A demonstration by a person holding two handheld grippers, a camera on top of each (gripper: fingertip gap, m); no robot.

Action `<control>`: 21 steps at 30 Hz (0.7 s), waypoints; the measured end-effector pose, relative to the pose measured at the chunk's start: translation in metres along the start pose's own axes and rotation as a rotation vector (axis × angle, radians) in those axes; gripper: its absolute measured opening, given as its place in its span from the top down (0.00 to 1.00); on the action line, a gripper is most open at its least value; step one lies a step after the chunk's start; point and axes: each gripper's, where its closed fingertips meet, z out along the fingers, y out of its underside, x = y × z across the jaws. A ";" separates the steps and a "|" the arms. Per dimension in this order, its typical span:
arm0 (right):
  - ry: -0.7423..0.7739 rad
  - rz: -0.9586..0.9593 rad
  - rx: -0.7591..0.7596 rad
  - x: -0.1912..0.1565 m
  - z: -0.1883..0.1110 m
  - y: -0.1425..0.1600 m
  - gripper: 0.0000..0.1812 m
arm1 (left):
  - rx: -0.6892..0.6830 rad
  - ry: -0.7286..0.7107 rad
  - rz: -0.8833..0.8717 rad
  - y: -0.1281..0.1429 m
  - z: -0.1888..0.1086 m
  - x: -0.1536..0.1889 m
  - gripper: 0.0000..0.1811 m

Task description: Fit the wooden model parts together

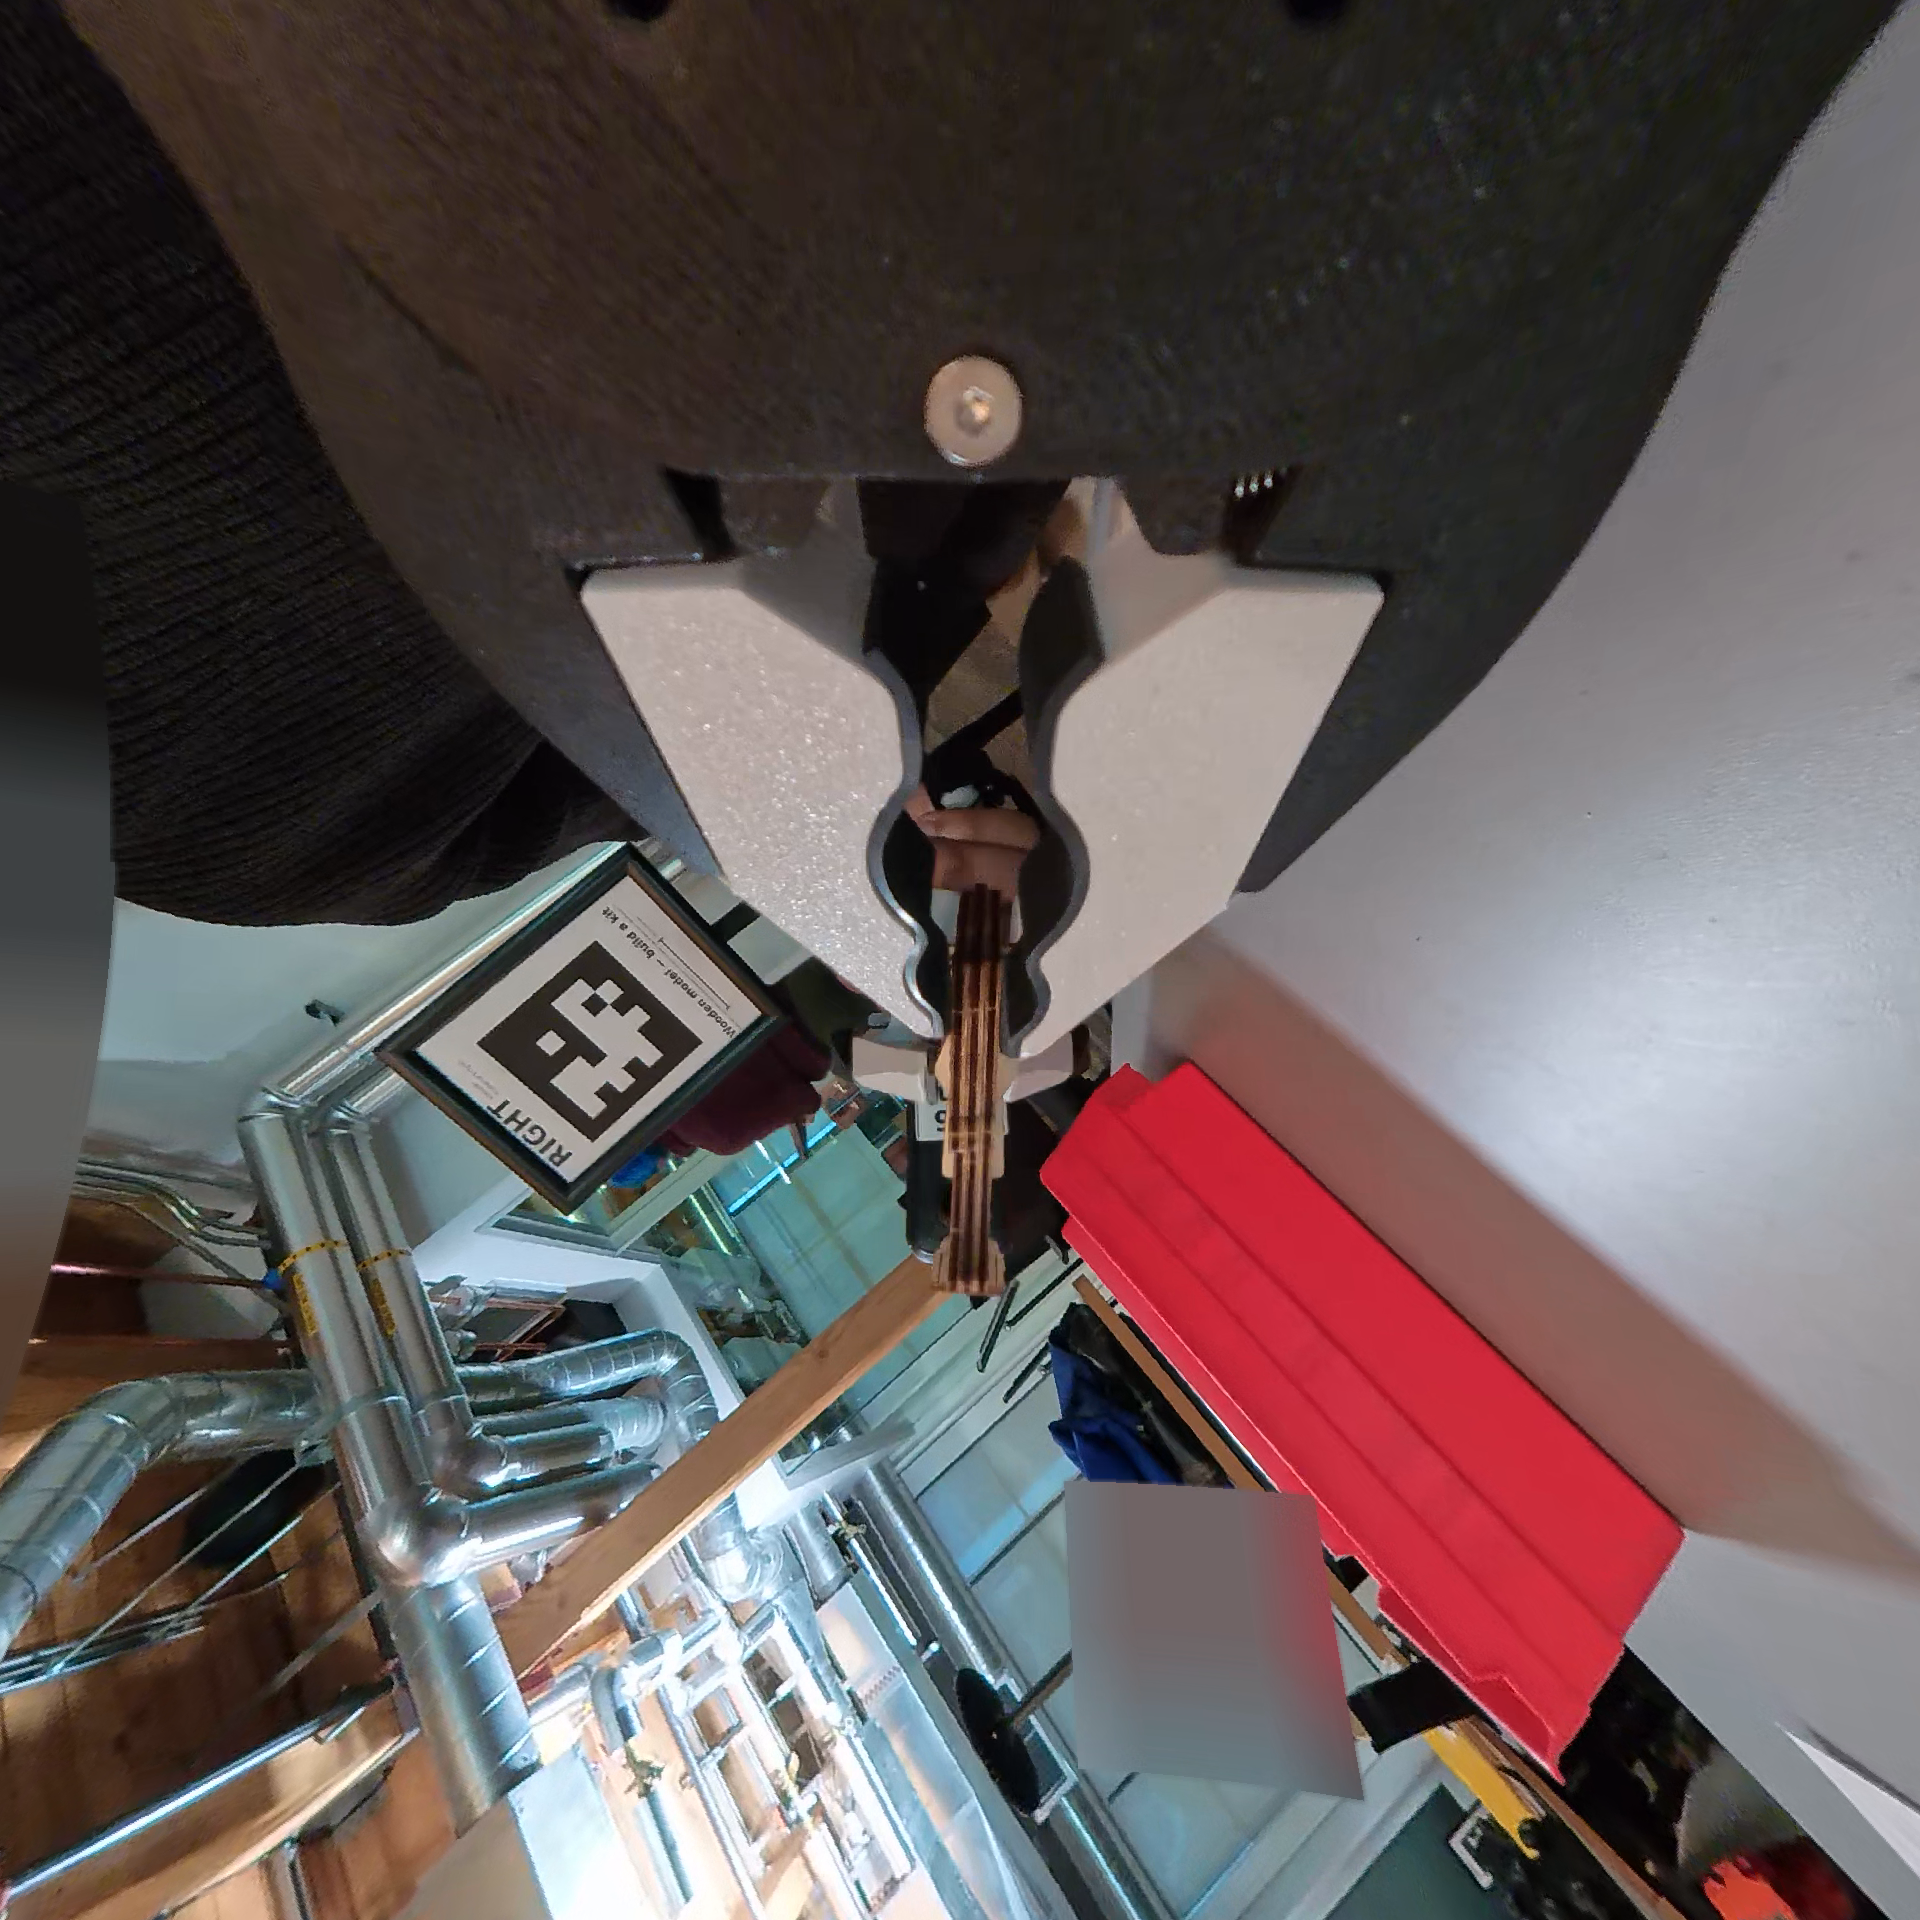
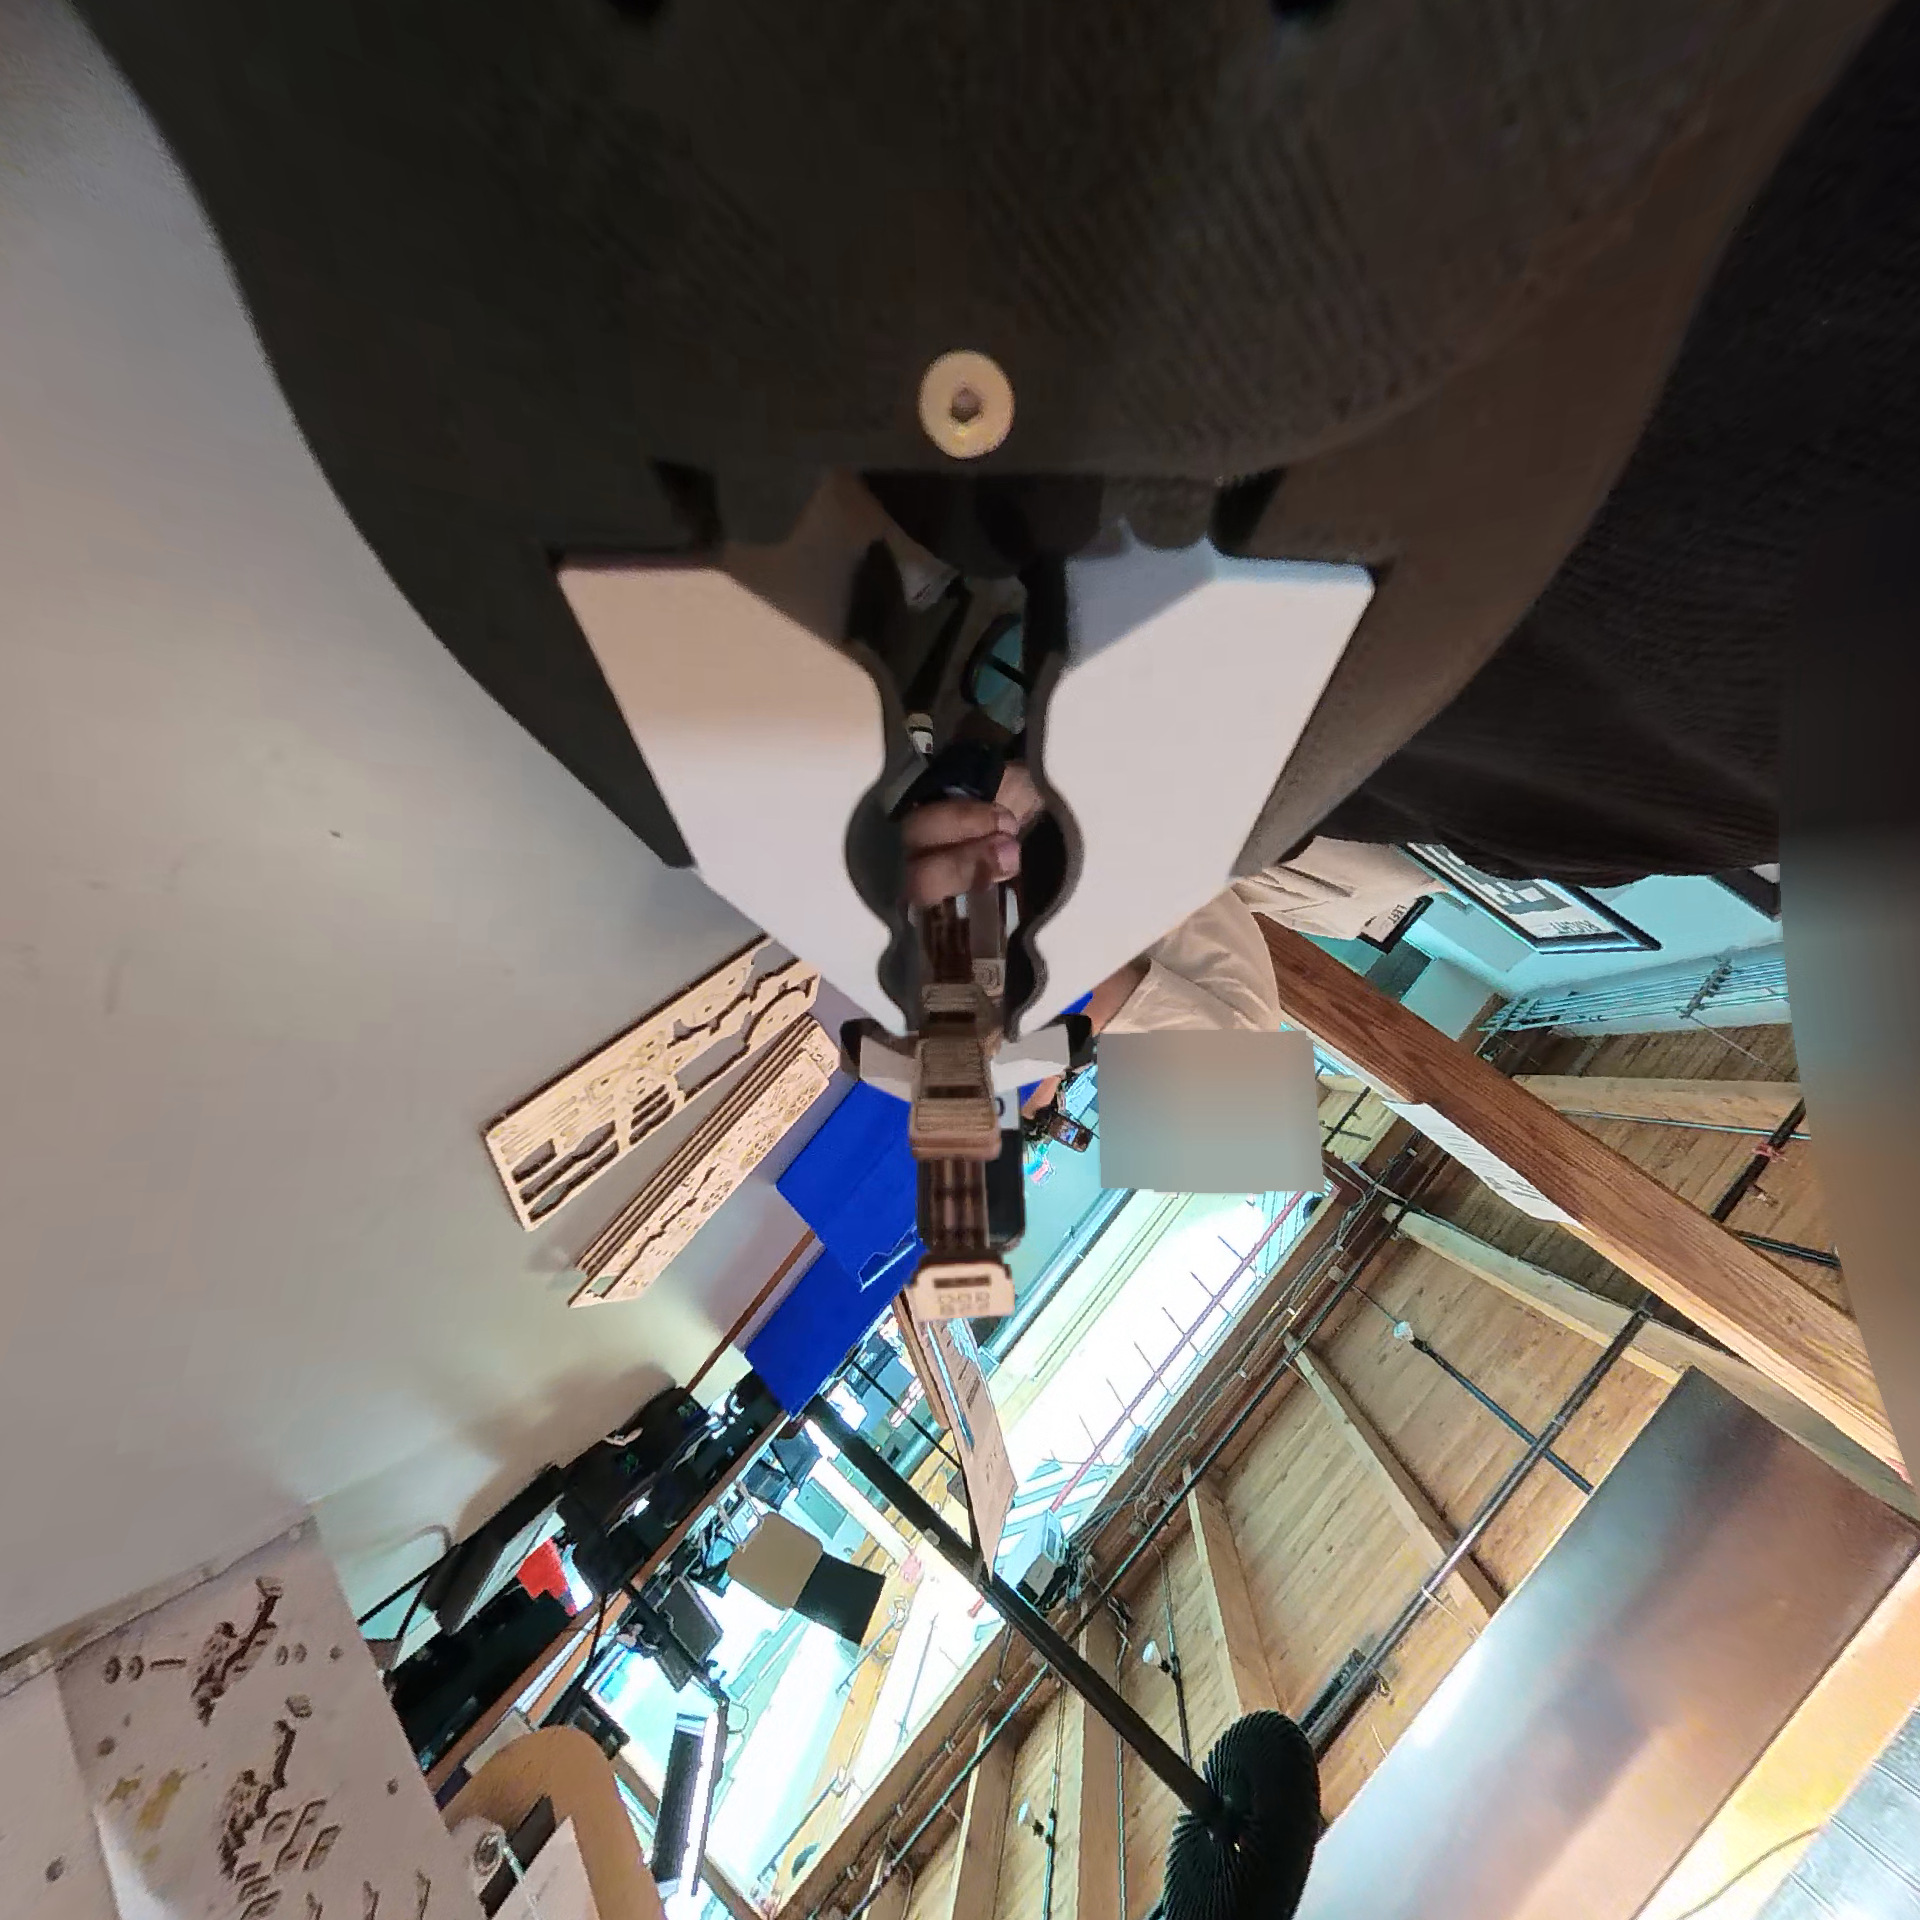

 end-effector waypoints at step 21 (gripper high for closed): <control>-0.011 -0.029 -0.001 -0.004 0.002 0.001 0.90 | -0.036 0.027 -0.026 0.011 0.007 0.004 0.96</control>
